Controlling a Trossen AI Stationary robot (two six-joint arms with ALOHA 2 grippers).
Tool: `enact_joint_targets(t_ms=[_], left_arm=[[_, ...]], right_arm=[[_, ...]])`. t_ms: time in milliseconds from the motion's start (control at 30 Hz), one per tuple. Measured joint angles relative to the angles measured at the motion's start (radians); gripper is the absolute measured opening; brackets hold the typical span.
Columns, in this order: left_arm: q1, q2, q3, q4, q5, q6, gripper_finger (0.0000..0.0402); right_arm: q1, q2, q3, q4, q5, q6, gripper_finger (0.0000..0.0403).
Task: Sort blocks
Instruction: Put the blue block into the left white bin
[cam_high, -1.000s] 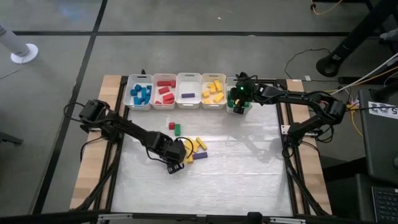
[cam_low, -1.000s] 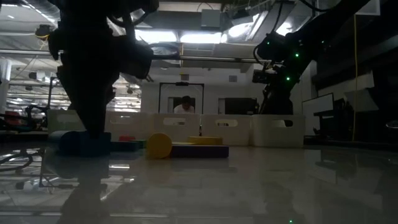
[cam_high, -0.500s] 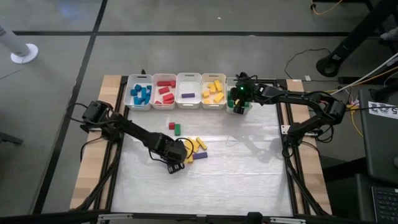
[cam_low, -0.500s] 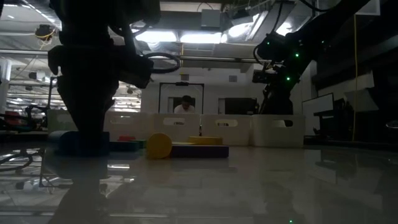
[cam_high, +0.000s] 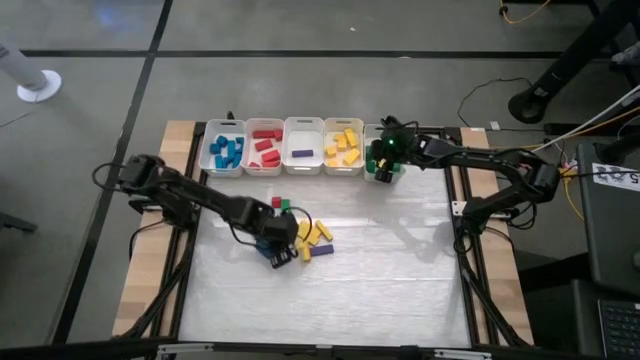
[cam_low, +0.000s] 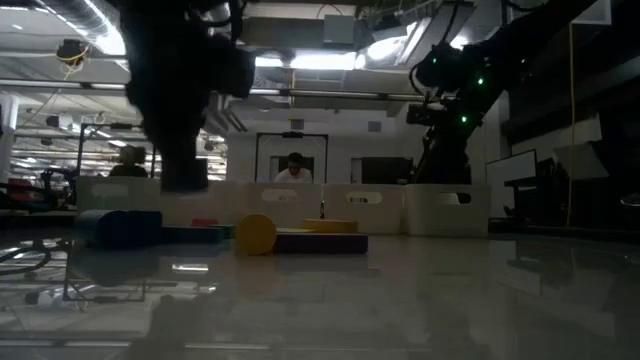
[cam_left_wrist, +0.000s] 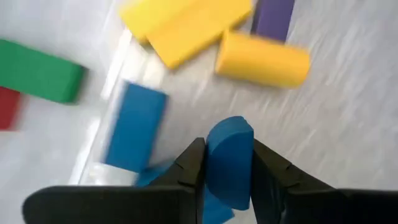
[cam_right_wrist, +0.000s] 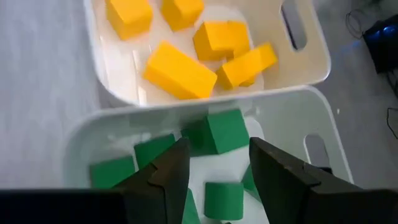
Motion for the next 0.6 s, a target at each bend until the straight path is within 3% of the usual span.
enact_joint_targets(t_ms=[200,600], left_arm=[[0.102,-0.163,0.001,-0.126,-0.105,0.127,0.0075],[0.388,-0.412,0.001,-0.481,-0.619,0.227,0.0079]], right_arm=[[0.087,-0.055,0.001,0.014,-0.022,0.111,0.0167],[0.336,-0.062,0.001,0.107,-0.076,0.310,0.0167]])
